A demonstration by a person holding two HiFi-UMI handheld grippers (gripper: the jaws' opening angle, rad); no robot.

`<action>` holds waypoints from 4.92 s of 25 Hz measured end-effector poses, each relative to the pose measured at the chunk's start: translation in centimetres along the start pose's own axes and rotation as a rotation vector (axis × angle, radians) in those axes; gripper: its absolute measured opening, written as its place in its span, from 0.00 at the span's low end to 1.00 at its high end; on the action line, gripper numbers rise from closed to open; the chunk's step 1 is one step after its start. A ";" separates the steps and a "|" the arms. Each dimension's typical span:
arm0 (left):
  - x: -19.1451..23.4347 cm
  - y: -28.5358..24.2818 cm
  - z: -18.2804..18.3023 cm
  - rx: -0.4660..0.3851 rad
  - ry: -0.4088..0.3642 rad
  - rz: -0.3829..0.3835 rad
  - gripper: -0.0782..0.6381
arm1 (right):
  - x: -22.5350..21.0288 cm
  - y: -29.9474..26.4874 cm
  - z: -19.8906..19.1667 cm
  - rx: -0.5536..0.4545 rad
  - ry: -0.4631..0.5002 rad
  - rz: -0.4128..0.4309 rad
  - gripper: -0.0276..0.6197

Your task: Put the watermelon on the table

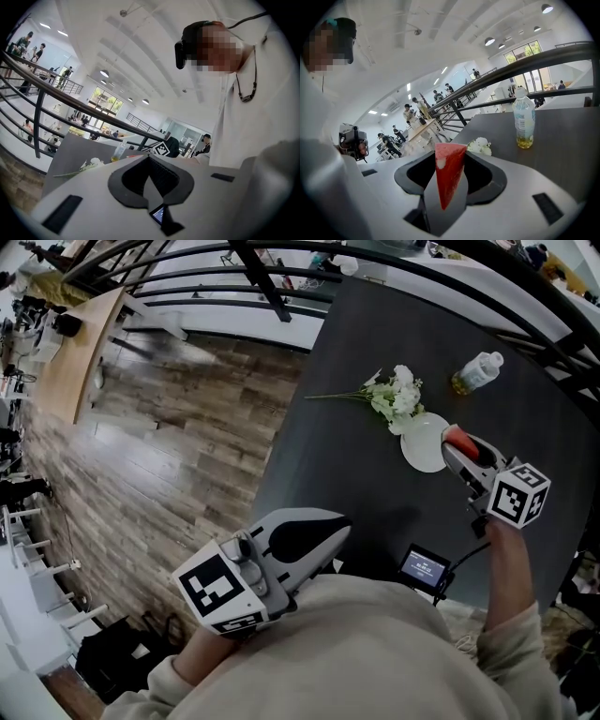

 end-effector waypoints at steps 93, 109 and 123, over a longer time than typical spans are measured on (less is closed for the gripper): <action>3.3 0.7 -4.7 0.025 0.193 -0.009 0.11 | -6.9 -11.6 -9.9 0.341 0.129 -0.197 0.36; 3.4 0.9 -5.7 0.047 0.188 0.007 0.11 | -7.0 -12.7 -10.4 0.357 0.198 -0.246 0.36; 3.6 1.3 -5.9 0.041 0.221 0.016 0.11 | -7.4 -12.9 -10.1 0.329 0.187 -0.260 0.45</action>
Point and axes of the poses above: the fingertips, and each gripper's own axes: y backward along the fingers, x to its left, z out of its top, the point moved 6 cm from there along y, backward along the fingers, and after that the axes turned 10 degrees about -z, right-handed, at the moved point
